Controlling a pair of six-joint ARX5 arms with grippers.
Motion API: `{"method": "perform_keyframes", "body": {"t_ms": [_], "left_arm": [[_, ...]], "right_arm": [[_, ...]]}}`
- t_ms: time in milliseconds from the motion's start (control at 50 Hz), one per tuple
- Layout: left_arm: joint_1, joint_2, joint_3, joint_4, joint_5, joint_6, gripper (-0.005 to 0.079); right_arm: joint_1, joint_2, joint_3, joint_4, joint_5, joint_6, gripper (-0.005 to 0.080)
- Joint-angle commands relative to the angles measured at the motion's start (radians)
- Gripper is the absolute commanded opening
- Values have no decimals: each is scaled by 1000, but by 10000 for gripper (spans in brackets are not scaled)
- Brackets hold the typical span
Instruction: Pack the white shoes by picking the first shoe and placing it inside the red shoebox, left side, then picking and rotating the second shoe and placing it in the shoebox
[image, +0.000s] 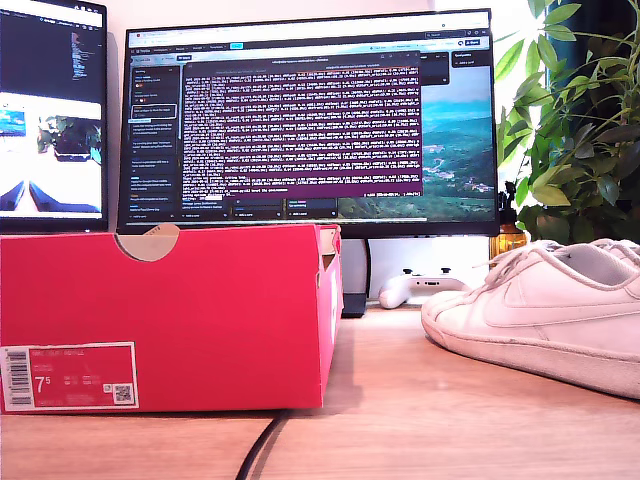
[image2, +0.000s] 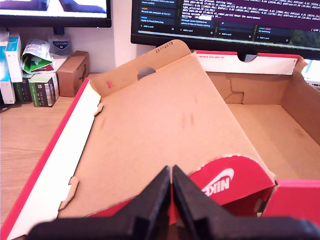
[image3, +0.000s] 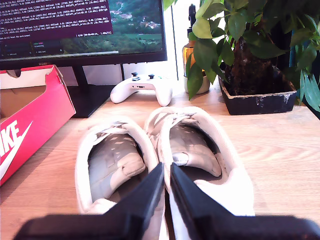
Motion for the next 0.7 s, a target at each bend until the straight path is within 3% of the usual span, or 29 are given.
{"method": "perform_keyframes", "body": {"t_ms": [0, 340, 620, 680], "left_arm": [[-1, -8, -31, -20, 4, -6, -21], [-1, -8, -31, 2, 5, -49, -21], [-1, -8, -14, 251, 109, -180, -21], [-1, -8, -5, 315, 137, -192, -21]], "right_arm": [[4, -6, -18, 9, 0, -6, -2], [4, -6, -18, 33, -9, 51, -2], [5, -6, -18, 343, -40, 177, -2], [5, -6, -16, 424, -47, 272, -2]]}}
